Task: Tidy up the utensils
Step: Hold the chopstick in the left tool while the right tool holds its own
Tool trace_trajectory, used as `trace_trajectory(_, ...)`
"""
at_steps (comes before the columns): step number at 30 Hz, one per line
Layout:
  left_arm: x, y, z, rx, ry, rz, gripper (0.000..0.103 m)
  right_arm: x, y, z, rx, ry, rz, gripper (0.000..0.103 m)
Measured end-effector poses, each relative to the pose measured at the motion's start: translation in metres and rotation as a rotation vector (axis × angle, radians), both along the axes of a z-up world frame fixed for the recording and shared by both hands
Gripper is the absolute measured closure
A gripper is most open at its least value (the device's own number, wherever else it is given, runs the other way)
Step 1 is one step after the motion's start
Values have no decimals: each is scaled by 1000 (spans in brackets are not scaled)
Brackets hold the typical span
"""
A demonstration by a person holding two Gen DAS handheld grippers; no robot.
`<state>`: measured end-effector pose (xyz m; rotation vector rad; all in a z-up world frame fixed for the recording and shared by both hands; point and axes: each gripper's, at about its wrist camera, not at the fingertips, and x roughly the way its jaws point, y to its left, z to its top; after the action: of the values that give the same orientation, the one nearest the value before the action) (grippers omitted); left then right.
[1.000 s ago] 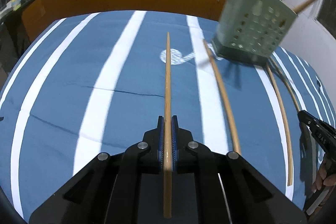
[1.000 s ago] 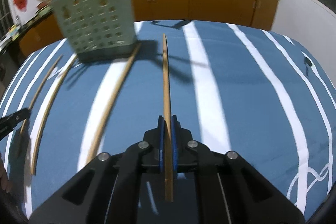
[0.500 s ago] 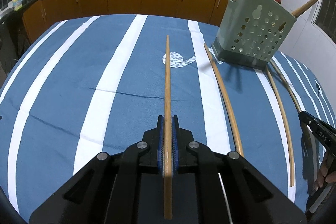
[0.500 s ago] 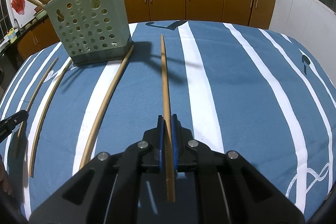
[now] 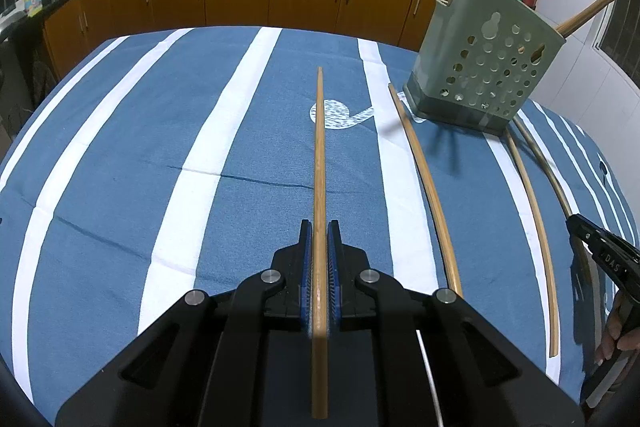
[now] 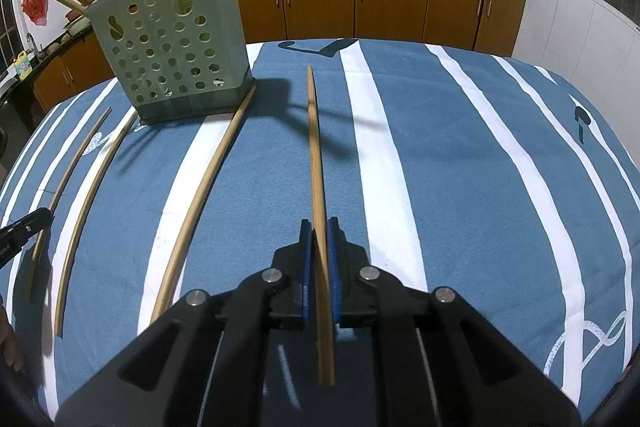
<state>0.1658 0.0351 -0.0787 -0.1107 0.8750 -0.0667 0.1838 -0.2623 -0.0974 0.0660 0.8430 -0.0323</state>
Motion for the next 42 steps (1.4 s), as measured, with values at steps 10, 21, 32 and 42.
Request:
trace_trajectory(10, 0, 1, 0, 1, 0, 0, 93, 0, 1, 0, -2, 0, 3, 91)
trace_trajectory(21, 0, 1, 0, 1, 0, 0, 93, 1, 2, -1, -5, 0, 6, 88)
trace_trajectory(32, 0, 1, 1, 1, 1, -1, 93, 1, 3, -1, -5, 0, 6, 88)
trace_trajectory(42, 0, 1, 1, 0, 1, 0, 93, 1, 3, -1, -5, 0, 6, 87)
